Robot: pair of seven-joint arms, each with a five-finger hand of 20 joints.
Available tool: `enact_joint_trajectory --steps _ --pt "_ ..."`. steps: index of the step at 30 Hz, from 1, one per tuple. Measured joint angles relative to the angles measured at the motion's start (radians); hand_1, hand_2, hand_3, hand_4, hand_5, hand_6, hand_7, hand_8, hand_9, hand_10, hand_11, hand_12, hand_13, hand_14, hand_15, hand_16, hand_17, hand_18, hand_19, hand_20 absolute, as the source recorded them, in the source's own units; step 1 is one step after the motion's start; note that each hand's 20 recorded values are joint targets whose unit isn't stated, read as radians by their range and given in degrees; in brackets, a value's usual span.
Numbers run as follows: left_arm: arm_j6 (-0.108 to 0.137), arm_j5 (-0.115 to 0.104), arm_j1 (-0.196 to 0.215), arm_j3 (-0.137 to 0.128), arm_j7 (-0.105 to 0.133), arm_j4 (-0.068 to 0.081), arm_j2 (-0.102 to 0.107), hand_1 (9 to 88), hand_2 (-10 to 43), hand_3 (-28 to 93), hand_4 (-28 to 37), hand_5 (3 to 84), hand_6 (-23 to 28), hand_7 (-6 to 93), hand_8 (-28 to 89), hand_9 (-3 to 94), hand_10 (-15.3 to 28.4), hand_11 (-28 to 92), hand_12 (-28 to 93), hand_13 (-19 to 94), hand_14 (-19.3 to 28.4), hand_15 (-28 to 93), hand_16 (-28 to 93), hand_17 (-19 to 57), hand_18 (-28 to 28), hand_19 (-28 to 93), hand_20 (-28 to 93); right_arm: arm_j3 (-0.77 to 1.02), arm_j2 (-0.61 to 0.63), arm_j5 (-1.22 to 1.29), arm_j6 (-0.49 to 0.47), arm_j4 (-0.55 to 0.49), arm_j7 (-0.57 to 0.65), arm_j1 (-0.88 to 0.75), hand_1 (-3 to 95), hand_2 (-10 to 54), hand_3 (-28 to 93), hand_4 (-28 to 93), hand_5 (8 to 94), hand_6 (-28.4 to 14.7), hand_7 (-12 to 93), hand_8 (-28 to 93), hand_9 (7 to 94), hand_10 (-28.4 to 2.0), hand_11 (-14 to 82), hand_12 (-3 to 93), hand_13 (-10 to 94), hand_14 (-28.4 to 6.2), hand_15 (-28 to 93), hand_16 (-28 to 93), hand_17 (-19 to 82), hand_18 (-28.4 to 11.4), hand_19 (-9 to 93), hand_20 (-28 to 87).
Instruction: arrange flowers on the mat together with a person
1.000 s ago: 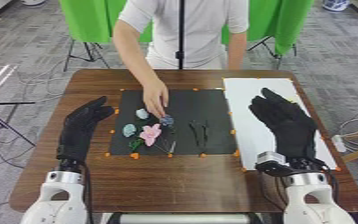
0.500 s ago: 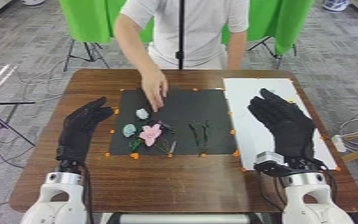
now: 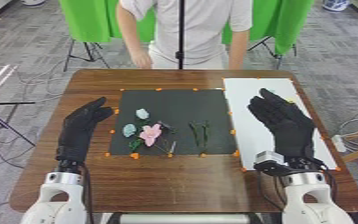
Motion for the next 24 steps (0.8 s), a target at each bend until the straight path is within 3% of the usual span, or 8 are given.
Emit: enact_joint_trajectory --steps 7,10,14,20,22,24 --pt "0.0 0.0 -0.001 -0.002 0.0 0.0 0.0 25.3 -0.3 67 -20.3 49.5 4.5 13.9 -5 48.5 14.2 21 17 38 18.5 20 3 5.4 11.6 3 17 -0.001 0.014 -0.025 0.0 0.009 -0.007 0.014 15.8 -5.0 78 -18 51.5 -0.9 12 -9 50.9 -13.8 6.8 13.3 38 -10.8 14 12 24 -13.4 4 32" --pt "0.0 0.0 -0.002 -0.005 0.0 0.0 0.0 25.3 -0.4 67 -20.3 49.4 4.5 13.9 -5 48.5 14.2 21 17 38 18.5 20 3 5.3 11.6 3 17 0.011 0.04 -0.138 -0.001 0.026 -0.023 0.036 20.6 -8.2 76 -18 50.9 -0.9 13 -9 51.5 -13.7 6.9 14.2 43 -10.7 15 12 27 -13.1 12 37" --pt "0.0 -0.001 -0.004 -0.006 0.0 0.0 0.003 25.3 -0.4 67 -20.3 49.4 4.5 13.8 -5 48.4 14.2 21 17 38 18.5 20 3 5.3 11.6 3 17 0.024 0.123 -0.409 0.05 0.06 -0.021 0.103 26.1 -9.4 75 -18 50.5 -1.3 13 -9 53.3 -13.4 7.6 16.1 54 -10.6 18 14 30 -13.0 32 45" --pt "0.002 -0.002 -0.001 -0.006 -0.002 -0.002 0.005 25.3 -0.3 67 -20.5 49.4 4.6 13.6 -5 48.4 14.3 21 17 38 18.5 20 3 5.3 11.7 3 17 -0.048 0.321 -0.649 0.229 0.168 0.192 0.305 29.9 -9.5 74 -22 52.4 -1.0 17 -8 56.3 -13.2 11.5 19.3 64 -9.9 19 19 30 -14.6 50 44" --pt "0.003 -0.002 0.001 -0.006 -0.004 -0.004 0.006 25.4 -0.2 67 -20.5 49.4 4.5 13.6 -5 48.4 14.2 21 17 38 18.5 20 3 5.2 11.7 3 17 -0.084 0.377 -0.737 0.215 0.219 0.279 0.386 30.8 -9.5 74 -23 53.0 -0.6 18 -8 57.6 -13.4 13.0 20.0 67 -10.0 20 21 30 -15.1 52 44" --pt "0.003 -0.002 0.002 -0.006 -0.005 -0.004 0.006 25.3 -0.3 67 -20.4 49.4 4.5 13.7 -5 48.4 14.2 21 17 38 18.5 20 3 5.2 11.7 3 17 -0.119 0.422 -0.849 0.143 0.274 0.338 0.464 32.2 -9.5 73 -24 53.5 0.4 18 -8 59.6 -13.5 15.1 21.0 69 -9.8 22 23 31 -15.7 55 44"
